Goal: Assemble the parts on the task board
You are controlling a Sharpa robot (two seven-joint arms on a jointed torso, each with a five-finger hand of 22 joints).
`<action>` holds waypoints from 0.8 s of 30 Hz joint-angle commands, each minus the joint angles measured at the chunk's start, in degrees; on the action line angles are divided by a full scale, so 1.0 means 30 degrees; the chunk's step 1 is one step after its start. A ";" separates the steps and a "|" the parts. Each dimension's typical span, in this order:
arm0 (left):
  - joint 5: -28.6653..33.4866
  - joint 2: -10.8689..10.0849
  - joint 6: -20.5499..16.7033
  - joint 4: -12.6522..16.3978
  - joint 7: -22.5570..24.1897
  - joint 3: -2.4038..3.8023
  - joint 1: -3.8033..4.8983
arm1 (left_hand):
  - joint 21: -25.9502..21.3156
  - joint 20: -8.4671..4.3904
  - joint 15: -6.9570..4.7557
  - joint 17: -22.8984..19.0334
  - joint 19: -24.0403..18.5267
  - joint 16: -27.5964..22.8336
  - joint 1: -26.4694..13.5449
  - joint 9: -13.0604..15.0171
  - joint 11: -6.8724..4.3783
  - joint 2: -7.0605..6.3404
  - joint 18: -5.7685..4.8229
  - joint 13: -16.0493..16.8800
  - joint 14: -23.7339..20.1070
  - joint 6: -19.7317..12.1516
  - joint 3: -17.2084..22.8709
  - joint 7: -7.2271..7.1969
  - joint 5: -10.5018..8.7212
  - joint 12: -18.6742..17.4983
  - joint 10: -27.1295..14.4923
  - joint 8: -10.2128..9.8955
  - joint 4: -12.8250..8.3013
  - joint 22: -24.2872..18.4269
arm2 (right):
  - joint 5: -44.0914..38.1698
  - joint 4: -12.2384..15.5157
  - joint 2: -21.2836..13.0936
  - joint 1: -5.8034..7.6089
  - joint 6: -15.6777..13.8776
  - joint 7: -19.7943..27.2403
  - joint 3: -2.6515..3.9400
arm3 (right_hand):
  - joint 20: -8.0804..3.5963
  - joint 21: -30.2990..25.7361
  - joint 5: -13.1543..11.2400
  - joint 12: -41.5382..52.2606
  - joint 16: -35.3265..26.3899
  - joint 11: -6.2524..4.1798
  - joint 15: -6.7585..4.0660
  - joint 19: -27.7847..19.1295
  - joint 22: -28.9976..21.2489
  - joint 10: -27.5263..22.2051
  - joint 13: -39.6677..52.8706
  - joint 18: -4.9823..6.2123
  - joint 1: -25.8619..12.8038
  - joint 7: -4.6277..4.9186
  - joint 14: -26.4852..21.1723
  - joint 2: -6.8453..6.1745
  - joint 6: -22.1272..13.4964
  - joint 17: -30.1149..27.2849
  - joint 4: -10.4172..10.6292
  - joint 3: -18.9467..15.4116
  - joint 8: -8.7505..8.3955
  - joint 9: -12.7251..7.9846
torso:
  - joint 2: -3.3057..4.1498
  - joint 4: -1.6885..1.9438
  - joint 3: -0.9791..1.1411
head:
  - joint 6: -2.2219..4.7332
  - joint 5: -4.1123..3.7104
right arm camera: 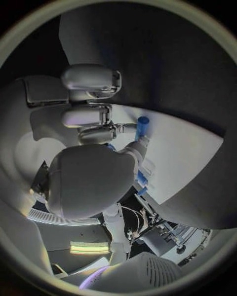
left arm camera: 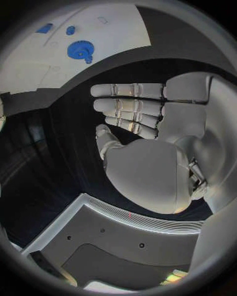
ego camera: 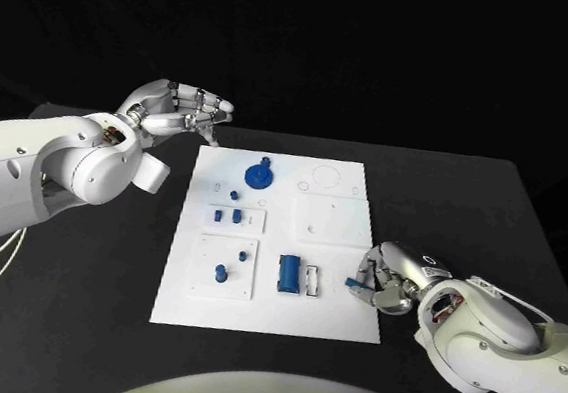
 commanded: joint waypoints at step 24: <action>-0.0106 0.0109 0.0390 0.0016 0.0083 0.0008 0.0005 | 0.0072 -0.0033 -0.0020 0.0021 -0.0099 -0.0120 0.0013 -0.0020 -0.0053 0.0039 0.0254 -0.0022 -0.0084 -0.0154 0.0002 0.0184 0.0095 0.0121 -0.0145 0.0062 -0.0114 0.0034 | 0.2513 0.0732 0.1411 0.0040 -0.3141 0.0462 0.0022 | -0.0267 0.1274 -0.0045 0.0413 0.0124 -0.0259 -0.0244 0.1085 0.4215 0.0423 0.2307 -0.0401 -0.1170 -0.0343 0.1654 0.0254 0.0031 0.3400 -0.2132 0.2649 0.0179 0.0461 | 0.0047 -0.0019 0.0016 | 0.0155 0.0102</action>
